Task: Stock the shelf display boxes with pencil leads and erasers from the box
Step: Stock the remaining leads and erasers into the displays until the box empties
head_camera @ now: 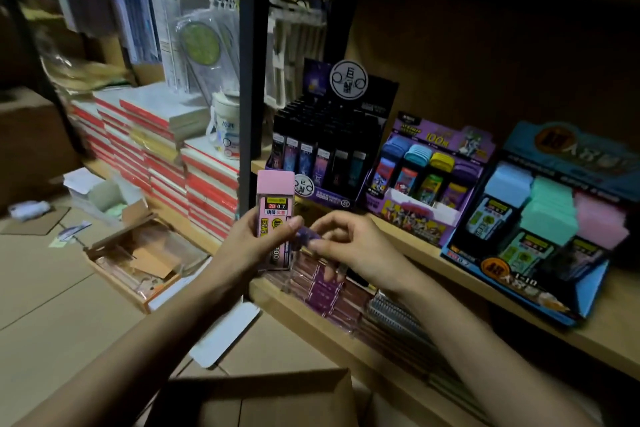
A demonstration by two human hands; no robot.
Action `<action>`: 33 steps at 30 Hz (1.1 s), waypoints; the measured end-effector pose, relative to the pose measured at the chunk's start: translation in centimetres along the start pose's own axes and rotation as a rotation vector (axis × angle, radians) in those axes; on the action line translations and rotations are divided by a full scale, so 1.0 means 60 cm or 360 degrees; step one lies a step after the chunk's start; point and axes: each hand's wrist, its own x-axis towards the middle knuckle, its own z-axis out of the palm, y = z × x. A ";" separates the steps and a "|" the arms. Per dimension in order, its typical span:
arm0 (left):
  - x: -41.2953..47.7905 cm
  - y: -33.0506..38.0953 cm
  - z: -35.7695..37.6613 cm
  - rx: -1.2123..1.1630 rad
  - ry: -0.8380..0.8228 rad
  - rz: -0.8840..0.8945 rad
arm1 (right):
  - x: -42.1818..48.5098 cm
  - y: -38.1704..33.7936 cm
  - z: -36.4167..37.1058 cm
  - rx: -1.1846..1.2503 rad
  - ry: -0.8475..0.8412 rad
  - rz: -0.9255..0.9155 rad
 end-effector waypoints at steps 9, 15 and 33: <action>0.019 -0.018 -0.020 -0.0007 -0.0077 -0.0090 | 0.018 0.006 -0.064 0.0025 -0.0336 0.0263; 0.023 -0.018 -0.007 0.0035 -0.0118 -0.0112 | 0.030 0.010 -0.063 0.0801 0.0281 0.0104; 0.017 -0.012 -0.016 -0.0278 -0.0144 -0.0142 | 0.094 -0.016 -0.130 -0.0476 0.1095 -0.0514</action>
